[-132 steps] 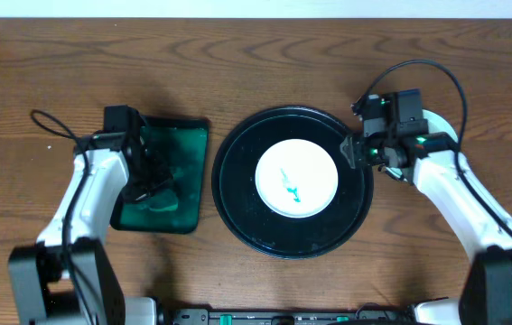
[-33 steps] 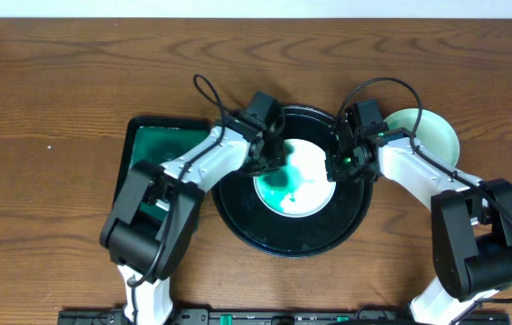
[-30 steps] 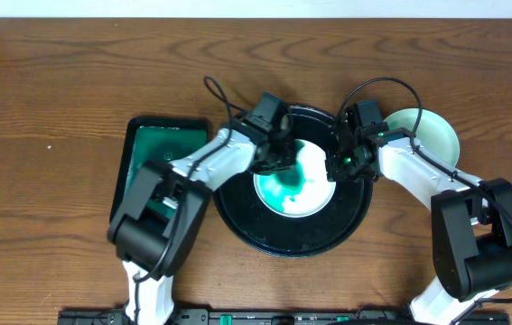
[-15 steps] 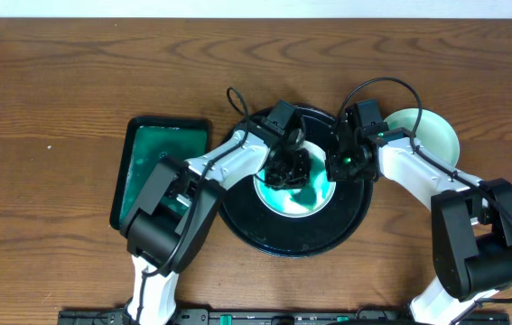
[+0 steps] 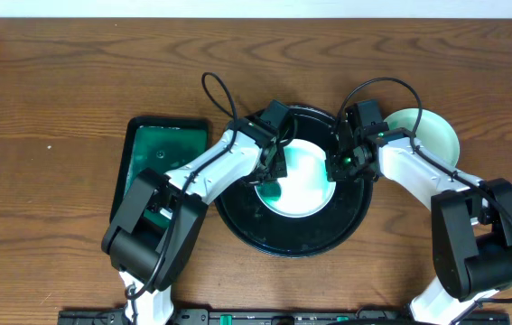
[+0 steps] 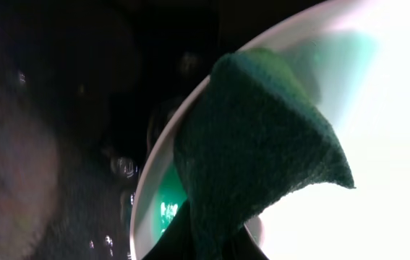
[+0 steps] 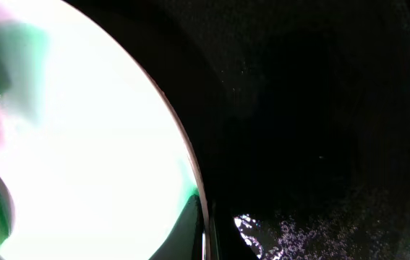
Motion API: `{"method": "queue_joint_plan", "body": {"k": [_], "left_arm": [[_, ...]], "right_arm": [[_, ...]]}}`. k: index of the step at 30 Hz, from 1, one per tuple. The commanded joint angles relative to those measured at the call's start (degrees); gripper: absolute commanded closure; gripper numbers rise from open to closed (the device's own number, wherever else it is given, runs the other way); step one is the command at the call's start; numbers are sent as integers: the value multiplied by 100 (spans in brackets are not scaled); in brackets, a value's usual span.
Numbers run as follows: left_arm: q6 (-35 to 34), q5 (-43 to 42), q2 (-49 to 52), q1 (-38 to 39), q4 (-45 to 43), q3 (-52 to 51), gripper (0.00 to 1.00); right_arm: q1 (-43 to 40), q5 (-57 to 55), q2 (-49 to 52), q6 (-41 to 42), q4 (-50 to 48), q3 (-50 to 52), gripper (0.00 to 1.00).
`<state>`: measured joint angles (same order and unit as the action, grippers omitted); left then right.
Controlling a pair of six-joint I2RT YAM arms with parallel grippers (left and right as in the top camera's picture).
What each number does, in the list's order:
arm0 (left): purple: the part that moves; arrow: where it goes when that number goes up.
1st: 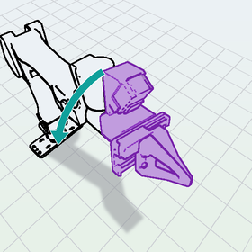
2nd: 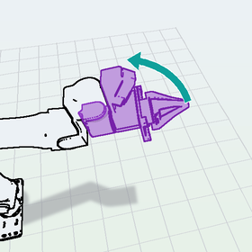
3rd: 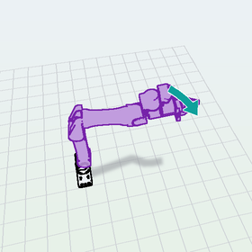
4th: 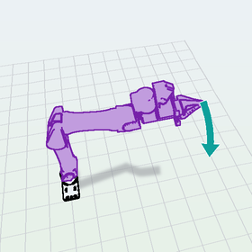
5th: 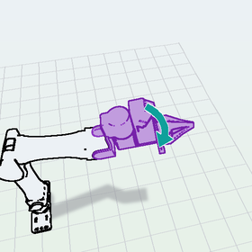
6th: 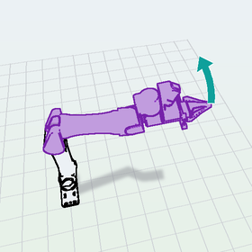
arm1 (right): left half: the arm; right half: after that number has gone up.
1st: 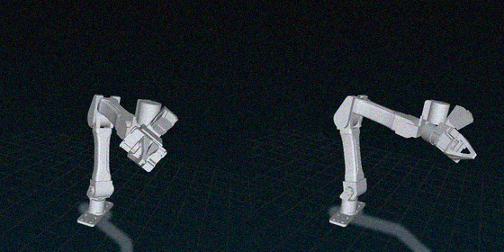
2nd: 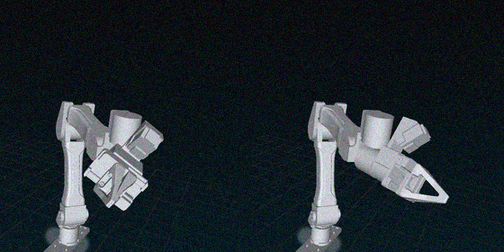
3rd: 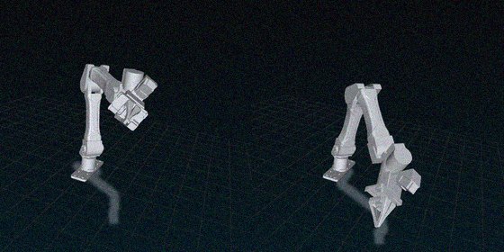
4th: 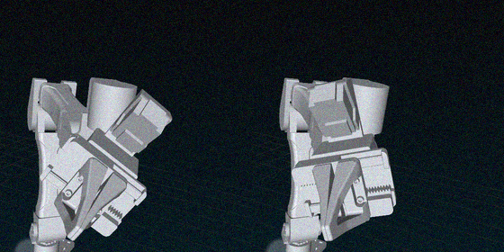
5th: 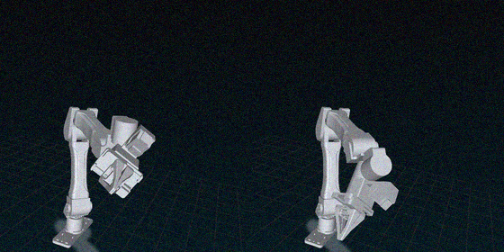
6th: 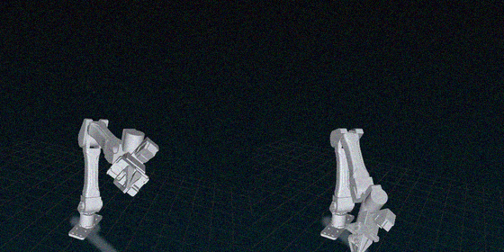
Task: Clean dirty plates on tray and stack at the side
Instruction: 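Scrub the plate held by the right gripper with the left sponge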
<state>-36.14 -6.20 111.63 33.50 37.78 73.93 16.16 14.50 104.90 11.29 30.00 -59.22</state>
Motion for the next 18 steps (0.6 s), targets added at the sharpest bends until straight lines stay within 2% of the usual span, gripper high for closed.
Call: {"method": "queue_joint_plan", "body": {"k": [1, 3, 8, 10, 18], "left_arm": [[514, 723, 9, -103, -302, -131, 93], [509, 160, 68, -101, -564, -131, 93], [501, -2107, 455, -87, -1421, -133, 93], [455, -2686, 632, -52, -1670, -133, 93], [463, -3694, 846, 170, -1818, -131, 93]], "right_arm": [[17, -138, 151, -42, 24, 79, 99], [17, -138, 151, -42, 24, 79, 99], [17, -138, 151, -44, 22, 79, 99], [17, -138, 151, -44, 22, 79, 99], [17, -138, 151, -44, 24, 79, 99]]}}
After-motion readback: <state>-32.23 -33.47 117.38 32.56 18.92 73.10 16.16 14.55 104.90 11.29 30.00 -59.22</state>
